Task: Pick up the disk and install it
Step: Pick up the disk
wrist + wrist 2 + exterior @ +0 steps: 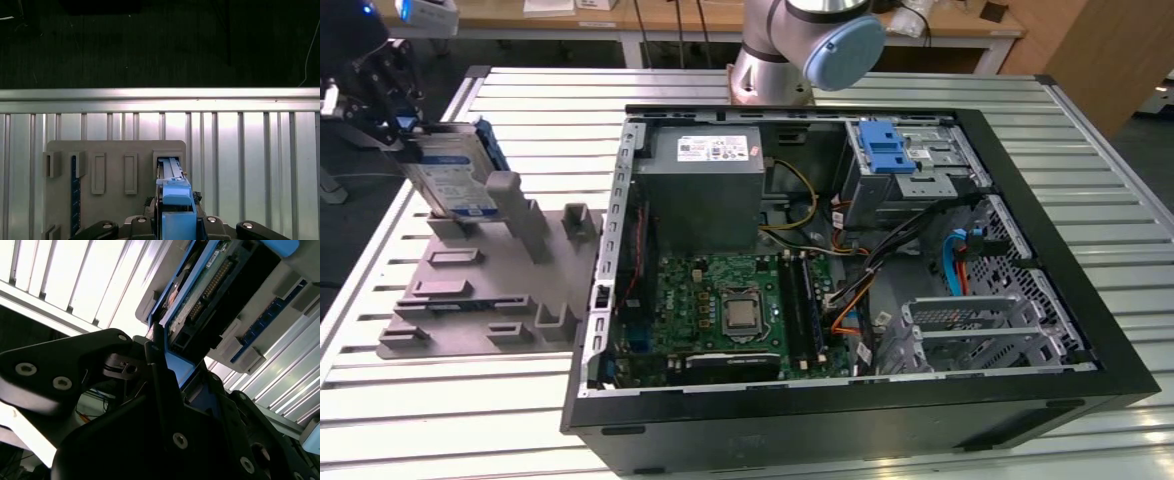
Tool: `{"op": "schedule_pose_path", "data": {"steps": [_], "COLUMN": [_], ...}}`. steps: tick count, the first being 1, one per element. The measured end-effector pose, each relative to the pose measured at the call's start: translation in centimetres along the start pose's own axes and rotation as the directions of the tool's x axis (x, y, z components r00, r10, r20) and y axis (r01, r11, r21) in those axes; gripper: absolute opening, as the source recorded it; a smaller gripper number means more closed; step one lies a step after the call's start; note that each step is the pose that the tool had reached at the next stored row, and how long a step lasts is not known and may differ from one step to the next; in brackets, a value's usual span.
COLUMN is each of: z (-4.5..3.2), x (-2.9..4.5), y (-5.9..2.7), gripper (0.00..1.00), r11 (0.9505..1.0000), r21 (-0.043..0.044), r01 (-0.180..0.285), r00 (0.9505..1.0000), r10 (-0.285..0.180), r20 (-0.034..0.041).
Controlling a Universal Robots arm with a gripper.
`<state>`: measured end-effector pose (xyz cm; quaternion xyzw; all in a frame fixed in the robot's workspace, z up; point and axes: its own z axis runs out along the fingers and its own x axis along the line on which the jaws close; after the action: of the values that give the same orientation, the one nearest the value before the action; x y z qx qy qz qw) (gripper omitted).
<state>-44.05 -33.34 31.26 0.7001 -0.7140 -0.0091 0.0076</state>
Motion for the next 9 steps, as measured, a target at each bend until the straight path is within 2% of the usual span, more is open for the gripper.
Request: {"op": "schedule_pose_path", "data": {"steps": [2,9], "z": [-0.26,-0.42], "x": [0.00,0.00], "y": [0.01,0.01], "gripper": [0.36,0.36], "r11": [1.0000,1.0000], "r21": [0.0000,0.0001], "r01": [0.000,0.000], "r00": [1.0000,1.0000], "r10": [0.000,0.000], "r20": [0.0000,0.0000]}}
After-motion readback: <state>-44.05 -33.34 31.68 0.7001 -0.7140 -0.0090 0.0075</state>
